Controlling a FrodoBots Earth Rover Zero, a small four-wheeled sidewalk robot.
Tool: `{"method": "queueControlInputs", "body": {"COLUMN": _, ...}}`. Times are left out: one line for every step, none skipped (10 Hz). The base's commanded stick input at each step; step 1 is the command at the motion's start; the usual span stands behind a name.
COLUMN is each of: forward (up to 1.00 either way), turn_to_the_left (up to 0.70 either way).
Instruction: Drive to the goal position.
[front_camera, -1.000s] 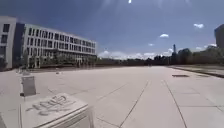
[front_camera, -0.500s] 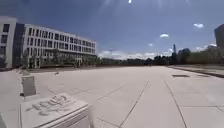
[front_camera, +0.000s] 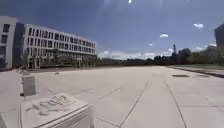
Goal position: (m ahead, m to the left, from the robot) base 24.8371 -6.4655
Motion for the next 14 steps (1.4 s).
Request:
{"method": "queueControlInputs", "body": {"forward": 0.06, "turn_to_the_left": 0.0}}
{"method": "queueControlInputs", "body": {"forward": 0.06, "turn_to_the_left": 0.0}}
{"method": "queueControlInputs", "body": {"forward": 0.06, "turn_to_the_left": 0.0}}
{"method": "queueControlInputs", "body": {"forward": 0.06, "turn_to_the_left": 0.0}}
{"method": "queueControlInputs", "body": {"forward": 0.06, "turn_to_the_left": 0.0}}
{"method": "queueControlInputs", "body": {"forward": 0.06, "turn_to_the_left": 0.0}}
{"method": "queueControlInputs", "body": {"forward": 0.06, "turn_to_the_left": 0.0}}
{"method": "queueControlInputs", "body": {"forward": 0.06, "turn_to_the_left": 0.0}}
{"method": "queueControlInputs", "body": {"forward": 0.06, "turn_to_the_left": 0.0}}
{"method": "queueControlInputs", "body": {"forward": 0.06, "turn_to_the_left": 0.0}}
{"method": "queueControlInputs", "body": {"forward": 0.06, "turn_to_the_left": 0.0}}
{"method": "queueControlInputs", "body": {"forward": 0.06, "turn_to_the_left": 0.0}}
{"method": "queueControlInputs", "body": {"forward": 0.06, "turn_to_the_left": 0.0}}
{"method": "queueControlInputs", "body": {"forward": 0.06, "turn_to_the_left": 0.0}}
